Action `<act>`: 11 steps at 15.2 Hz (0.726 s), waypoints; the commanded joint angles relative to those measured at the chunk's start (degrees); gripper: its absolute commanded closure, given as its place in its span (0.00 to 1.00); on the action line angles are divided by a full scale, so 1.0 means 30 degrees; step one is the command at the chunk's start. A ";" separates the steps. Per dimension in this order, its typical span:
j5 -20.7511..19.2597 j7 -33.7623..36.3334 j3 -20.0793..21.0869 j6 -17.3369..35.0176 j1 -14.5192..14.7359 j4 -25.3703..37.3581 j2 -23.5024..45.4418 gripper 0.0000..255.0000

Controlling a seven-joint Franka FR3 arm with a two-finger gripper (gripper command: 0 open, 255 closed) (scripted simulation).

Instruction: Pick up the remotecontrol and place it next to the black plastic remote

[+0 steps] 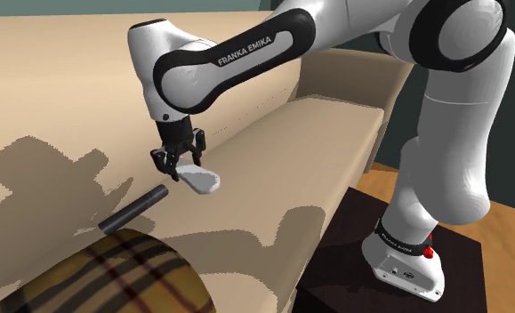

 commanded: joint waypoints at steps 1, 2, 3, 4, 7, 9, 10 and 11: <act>-0.0161 0.0804 0.0267 -0.0427 0.0506 0.1170 0.0776 1.00; -0.0185 0.0901 0.0294 -0.0483 0.0578 0.1340 0.0895 1.00; -0.0201 0.0915 0.0286 -0.0248 0.0580 0.1163 0.0955 1.00; -0.0216 0.0931 0.0281 -0.0011 0.0581 0.0985 0.1014 1.00; -0.0276 0.0981 0.0262 0.0682 0.0586 0.0507 0.1234 1.00; -0.0319 0.1016 0.0249 0.1139 0.0590 0.0207 0.1395 1.00; -0.0342 0.1035 0.0241 0.1367 0.0593 0.0064 0.1481 1.00; -0.0365 0.1054 0.0234 0.1592 0.0597 -0.0074 0.1571 1.00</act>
